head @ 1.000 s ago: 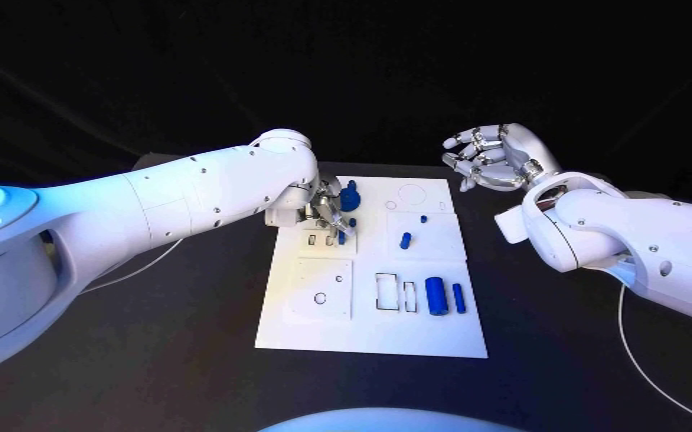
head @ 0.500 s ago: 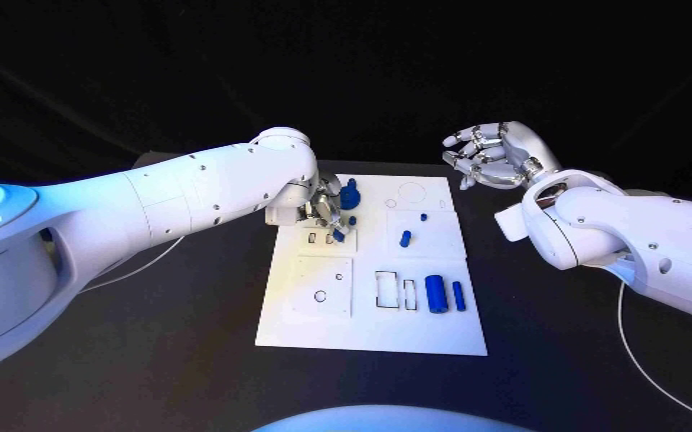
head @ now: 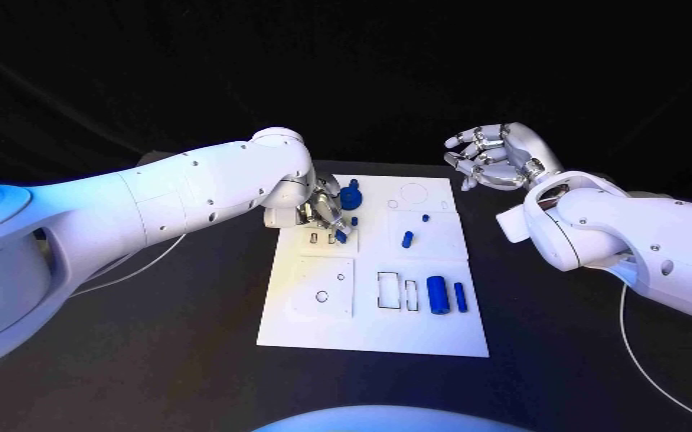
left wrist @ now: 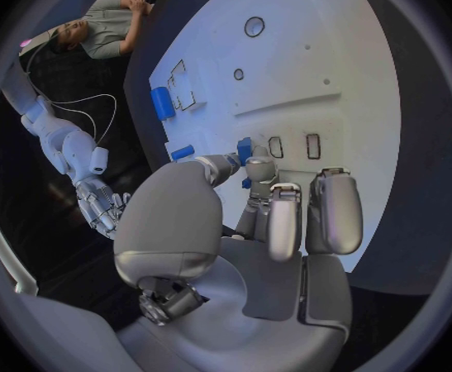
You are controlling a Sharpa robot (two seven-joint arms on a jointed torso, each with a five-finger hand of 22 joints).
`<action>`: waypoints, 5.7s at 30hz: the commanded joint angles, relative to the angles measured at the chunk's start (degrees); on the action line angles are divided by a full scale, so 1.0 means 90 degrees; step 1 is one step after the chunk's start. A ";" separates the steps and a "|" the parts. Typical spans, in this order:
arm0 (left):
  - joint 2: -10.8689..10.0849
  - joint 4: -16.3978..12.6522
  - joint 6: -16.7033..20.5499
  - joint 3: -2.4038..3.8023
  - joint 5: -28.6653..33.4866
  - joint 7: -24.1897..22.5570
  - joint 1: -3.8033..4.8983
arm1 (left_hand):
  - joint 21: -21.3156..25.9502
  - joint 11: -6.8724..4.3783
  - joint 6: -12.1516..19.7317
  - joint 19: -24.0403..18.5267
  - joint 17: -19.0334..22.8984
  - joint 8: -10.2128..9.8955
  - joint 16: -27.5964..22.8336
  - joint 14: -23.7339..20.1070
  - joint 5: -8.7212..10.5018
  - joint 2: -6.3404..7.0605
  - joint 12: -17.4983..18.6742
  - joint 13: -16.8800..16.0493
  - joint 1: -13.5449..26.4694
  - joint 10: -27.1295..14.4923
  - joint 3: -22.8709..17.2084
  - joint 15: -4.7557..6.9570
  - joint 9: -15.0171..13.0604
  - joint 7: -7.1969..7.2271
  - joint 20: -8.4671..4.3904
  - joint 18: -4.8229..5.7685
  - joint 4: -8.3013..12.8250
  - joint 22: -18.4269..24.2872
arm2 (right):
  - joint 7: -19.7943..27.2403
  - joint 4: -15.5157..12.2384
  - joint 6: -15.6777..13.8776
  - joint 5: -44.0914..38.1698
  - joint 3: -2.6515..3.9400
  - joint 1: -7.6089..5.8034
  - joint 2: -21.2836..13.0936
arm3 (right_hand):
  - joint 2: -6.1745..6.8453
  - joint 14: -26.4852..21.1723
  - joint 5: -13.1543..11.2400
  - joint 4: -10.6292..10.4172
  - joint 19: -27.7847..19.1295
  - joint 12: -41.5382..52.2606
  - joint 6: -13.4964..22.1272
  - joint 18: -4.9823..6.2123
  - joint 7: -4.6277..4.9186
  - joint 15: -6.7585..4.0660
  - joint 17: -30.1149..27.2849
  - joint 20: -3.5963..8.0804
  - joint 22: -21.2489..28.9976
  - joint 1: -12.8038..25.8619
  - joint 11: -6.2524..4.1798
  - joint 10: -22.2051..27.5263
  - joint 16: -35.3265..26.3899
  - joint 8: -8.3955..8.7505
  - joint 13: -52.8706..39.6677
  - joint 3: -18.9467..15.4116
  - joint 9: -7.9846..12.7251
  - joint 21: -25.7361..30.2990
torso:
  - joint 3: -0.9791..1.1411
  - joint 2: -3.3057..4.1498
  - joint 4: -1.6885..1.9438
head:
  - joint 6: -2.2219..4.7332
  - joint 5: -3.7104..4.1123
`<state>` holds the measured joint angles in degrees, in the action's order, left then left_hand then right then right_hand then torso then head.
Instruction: Assemble the parts on the task board
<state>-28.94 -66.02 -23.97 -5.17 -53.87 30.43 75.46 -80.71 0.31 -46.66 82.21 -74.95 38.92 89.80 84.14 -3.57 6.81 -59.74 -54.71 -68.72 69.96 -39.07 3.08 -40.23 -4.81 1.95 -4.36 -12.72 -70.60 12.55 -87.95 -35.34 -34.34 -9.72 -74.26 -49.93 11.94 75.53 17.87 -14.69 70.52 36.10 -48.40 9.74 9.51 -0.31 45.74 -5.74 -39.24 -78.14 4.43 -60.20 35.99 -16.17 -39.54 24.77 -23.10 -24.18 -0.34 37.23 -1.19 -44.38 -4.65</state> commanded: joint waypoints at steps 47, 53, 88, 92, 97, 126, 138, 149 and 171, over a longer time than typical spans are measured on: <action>-0.0803 -0.1181 0.1609 -0.0005 -0.1185 -0.0087 -0.0347 | -0.0137 -0.0132 -0.0315 0.0137 -0.1672 0.0152 0.0022 0.0651 -0.1746 0.0432 -0.0489 -0.0494 0.0464 0.0541 -0.1466 0.0147 -0.0656 0.0133 -0.0084 0.0099 0.1456 -0.0243 | 0.0029 -0.0010 0.0067 -0.0016 0.0001 0.0019 -0.0058 | 0.0025 0.0032 0.0083 0.0010 0.0062 -0.0025 0.0049 0.0074 0.0009 0.0044 0.0030 -0.0011 0.0025 0.0068 0.0011 0.0042 -0.0051 -0.0012 0.0023 0.0006 0.0014 0.0043 | 0.0014 0.0000 0.0014 | -0.0049 -0.0057; -0.0747 -0.1135 0.1542 -0.0007 -0.1232 -0.0076 -0.0353 | -0.0139 -0.0137 -0.0332 0.0139 -0.1672 0.0149 0.0022 0.0651 -0.1815 0.0443 -0.0495 -0.0501 0.0472 0.0554 -0.1460 0.0152 -0.0663 0.0140 -0.0085 0.0099 0.1457 -0.0248 | 0.0032 -0.0011 0.0071 -0.0016 0.0001 0.0020 -0.0054 | 0.0025 0.0032 0.0083 0.0010 0.0062 -0.0025 0.0049 0.0074 0.0009 0.0044 0.0030 -0.0011 0.0025 0.0068 0.0011 0.0042 -0.0051 -0.0012 0.0023 0.0006 0.0014 0.0043 | 0.0011 0.0000 0.0012 | -0.0060 -0.0048; -0.0687 -0.1032 0.1187 -0.0010 -0.1420 -0.0040 -0.0367 | -0.0159 -0.0167 -0.0414 0.0155 -0.1672 0.0149 0.0022 0.0651 -0.2135 0.0495 -0.0554 -0.0569 0.0524 0.0632 -0.1440 0.0177 -0.0709 0.0170 -0.0087 0.0106 0.1460 -0.0287 | 0.0027 -0.0006 0.0077 -0.0017 0.0001 0.0023 -0.0053 | 0.0021 0.0043 0.0100 0.0019 0.0078 -0.0017 0.0044 0.0076 0.0004 0.0040 0.0054 -0.0010 0.0041 0.0076 0.0005 0.0040 -0.0072 -0.0021 0.0035 0.0013 0.0014 0.0060 | 0.0012 -0.0008 0.0014 | -0.0086 -0.0075; -0.0662 -0.1004 0.1171 -0.0010 -0.1420 -0.0037 -0.0367 | -0.0162 -0.0168 -0.0418 0.0158 -0.1672 0.0149 0.0022 0.0651 -0.2156 0.0492 -0.0554 -0.0569 0.0531 0.0635 -0.1440 0.0177 -0.0712 0.0171 -0.0088 0.0107 0.1455 -0.0295 | 0.0026 -0.0011 0.0072 -0.0017 0.0001 0.0023 -0.0057 | 0.0021 0.0043 0.0100 0.0019 0.0078 -0.0017 0.0044 0.0076 0.0004 0.0040 0.0054 -0.0010 0.0041 0.0076 0.0005 0.0040 -0.0072 -0.0021 0.0035 0.0013 0.0014 0.0060 | 0.0013 -0.0009 0.0012 | -0.0093 -0.0071; -0.0628 -0.0974 0.1058 -0.0011 -0.1419 -0.0024 -0.0367 | -0.0157 -0.0177 -0.0439 0.0154 -0.1672 0.0149 0.0022 0.0651 -0.2274 0.0494 -0.0566 -0.0584 0.0567 0.0656 -0.1432 0.0186 -0.0734 0.0183 -0.0093 0.0105 0.1447 -0.0285 | 0.0024 -0.0021 0.0069 -0.0017 0.0001 0.0023 -0.0067 | 0.0021 0.0043 0.0100 0.0019 0.0078 -0.0017 0.0044 0.0076 0.0004 0.0040 0.0054 -0.0010 0.0041 0.0076 0.0005 0.0040 -0.0072 -0.0021 0.0035 0.0013 0.0014 0.0060 | 0.0012 -0.0008 0.0012 | -0.0084 -0.0059; -0.0486 -0.0834 0.0982 -0.0014 -0.1413 0.0003 -0.0371 | -0.0169 -0.0254 -0.0554 0.0171 -0.1672 0.0225 0.0022 0.0651 -0.2521 0.0259 -0.0678 -0.0710 0.0798 0.0803 -0.1085 0.0248 -0.0973 0.0284 -0.0147 0.0112 0.1255 -0.0329 | 0.0012 -0.0052 0.0053 -0.0017 0.0002 0.0023 -0.0096 | 0.0018 0.0048 0.0105 0.0023 0.0085 -0.0013 0.0045 0.0076 0.0004 0.0039 0.0066 -0.0009 0.0048 0.0080 0.0005 0.0040 -0.0083 -0.0024 0.0042 0.0017 0.0016 0.0069 | 0.0012 -0.0006 0.0015 | -0.0111 -0.0025; -0.0452 -0.0812 0.0934 -0.0015 -0.1387 0.0014 -0.0373 | -0.0171 -0.0255 -0.0536 0.0174 -0.1672 0.0227 0.0022 0.0651 -0.2463 0.0253 -0.0673 -0.0705 0.0821 0.0798 -0.1033 0.0251 -0.1006 0.0286 -0.0153 0.0114 0.1252 -0.0337 | 0.0015 -0.0059 0.0055 -0.0017 0.0002 0.0023 -0.0107 | 0.0006 0.0053 0.0109 0.0017 0.0093 -0.0010 0.0048 0.0075 0.0005 0.0040 0.0078 -0.0008 0.0057 0.0096 0.0006 0.0040 -0.0095 -0.0026 0.0049 0.0021 0.0017 0.0078 | 0.0012 -0.0007 0.0022 | -0.0122 0.0014; -0.0426 -0.0765 0.0921 -0.0016 -0.1355 0.0017 -0.0374 | -0.0163 -0.0288 -0.0555 0.0179 -0.1672 0.0175 0.0022 0.0651 -0.2381 0.0237 -0.0666 -0.0696 0.1057 0.0800 -0.0403 0.0277 -0.1133 0.0340 -0.0174 0.0116 0.0991 -0.0347 | 0.0021 -0.0063 0.0053 -0.0017 0.0002 0.0023 -0.0112 | 0.0006 0.0055 0.0110 0.0016 0.0095 -0.0009 0.0049 0.0075 0.0005 0.0040 0.0082 -0.0008 0.0060 0.0102 0.0007 0.0041 -0.0100 -0.0027 0.0051 0.0020 0.0018 0.0082 | 0.0010 -0.0007 0.0020 | -0.0116 0.0023; -0.0411 -0.0723 0.0886 -0.0019 -0.1350 0.0018 -0.0378 | -0.0179 -0.0311 -0.0668 0.0205 -0.1672 0.0058 0.0022 0.0651 -0.2304 0.0272 -0.0708 -0.0744 0.1272 0.0808 0.0155 0.0297 -0.1176 0.0369 -0.0197 0.0126 0.0619 -0.0399 | 0.0036 -0.0074 0.0061 -0.0017 0.0002 0.0023 -0.0123 | 0.0003 0.0058 0.0108 0.0002 0.0100 -0.0005 0.0053 0.0074 0.0008 0.0043 0.0094 -0.0010 0.0069 0.0131 0.0010 0.0041 -0.0112 -0.0028 0.0057 0.0015 0.0020 0.0092 | 0.0010 -0.0005 0.0021 | -0.0122 0.0036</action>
<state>-32.83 -72.43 -14.52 -5.19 -66.51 30.74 72.27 -81.99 -2.13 -51.34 84.05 -74.95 39.77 89.80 83.94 -24.58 9.27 -65.89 -61.35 -57.64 77.13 -37.98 5.34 -50.85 -2.40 0.52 -4.37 -7.13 -74.14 12.55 -88.53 -35.33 -34.32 -9.72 -74.08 -51.02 11.92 75.74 18.64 -14.70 70.92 36.10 -48.41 9.73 9.50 -0.10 46.54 -5.75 -38.71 -77.66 4.47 -60.24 35.32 -16.17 -39.10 24.75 -22.97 -23.58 -0.23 37.15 -1.00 -45.49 -4.35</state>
